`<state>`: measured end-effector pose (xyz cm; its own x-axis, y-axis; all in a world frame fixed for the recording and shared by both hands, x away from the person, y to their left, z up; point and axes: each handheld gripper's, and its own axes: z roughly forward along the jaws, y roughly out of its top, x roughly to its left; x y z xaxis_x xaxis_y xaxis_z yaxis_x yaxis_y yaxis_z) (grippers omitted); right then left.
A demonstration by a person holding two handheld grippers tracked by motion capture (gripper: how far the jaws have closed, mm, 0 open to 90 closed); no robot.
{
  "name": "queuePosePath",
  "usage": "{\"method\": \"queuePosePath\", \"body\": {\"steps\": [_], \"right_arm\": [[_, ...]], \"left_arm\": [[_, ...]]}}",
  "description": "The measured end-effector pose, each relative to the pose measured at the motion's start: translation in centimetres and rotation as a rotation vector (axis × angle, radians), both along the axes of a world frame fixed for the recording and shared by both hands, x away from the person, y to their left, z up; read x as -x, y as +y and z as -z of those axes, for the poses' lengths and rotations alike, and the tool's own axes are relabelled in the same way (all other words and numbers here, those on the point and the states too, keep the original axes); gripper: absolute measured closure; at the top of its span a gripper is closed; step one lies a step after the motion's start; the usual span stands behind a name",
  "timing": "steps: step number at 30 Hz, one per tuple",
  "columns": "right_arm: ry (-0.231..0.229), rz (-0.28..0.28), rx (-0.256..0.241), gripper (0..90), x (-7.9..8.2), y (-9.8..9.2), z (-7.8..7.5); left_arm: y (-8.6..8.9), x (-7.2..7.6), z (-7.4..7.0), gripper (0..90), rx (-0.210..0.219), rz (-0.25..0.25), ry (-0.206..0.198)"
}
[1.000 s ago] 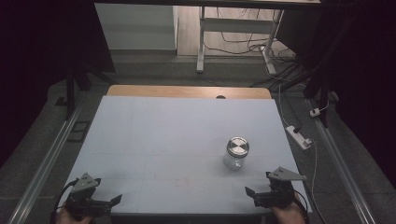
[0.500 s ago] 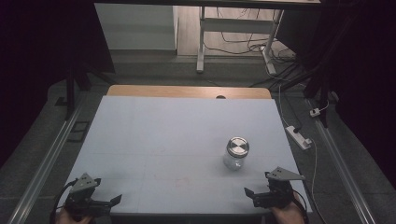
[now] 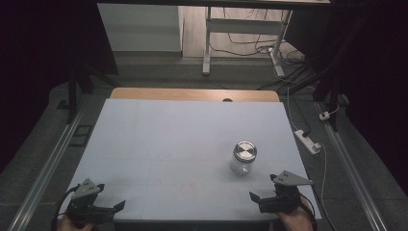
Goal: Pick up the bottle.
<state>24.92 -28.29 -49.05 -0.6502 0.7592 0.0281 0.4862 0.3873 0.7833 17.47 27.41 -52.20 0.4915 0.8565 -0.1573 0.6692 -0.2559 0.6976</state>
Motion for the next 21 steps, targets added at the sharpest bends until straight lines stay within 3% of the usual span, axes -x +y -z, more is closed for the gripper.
{"method": "queuePosePath", "body": {"steps": [12,17,21], "right_arm": [[-0.024,-0.030,-0.034,0.0,-1.1,0.8,-0.3],[-0.007,-0.040,-0.051,0.0,-1.7,1.1,-0.2],[0.032,-0.041,-0.062,0.0,-2.2,1.5,-0.1]], "left_arm": [[0.1,0.0,0.0,1.0,0.009,0.000,0.002],[0.1,-0.1,0.1,0.9,0.013,0.002,0.006],[0.1,-0.1,0.1,0.8,0.014,0.004,0.008]]}}
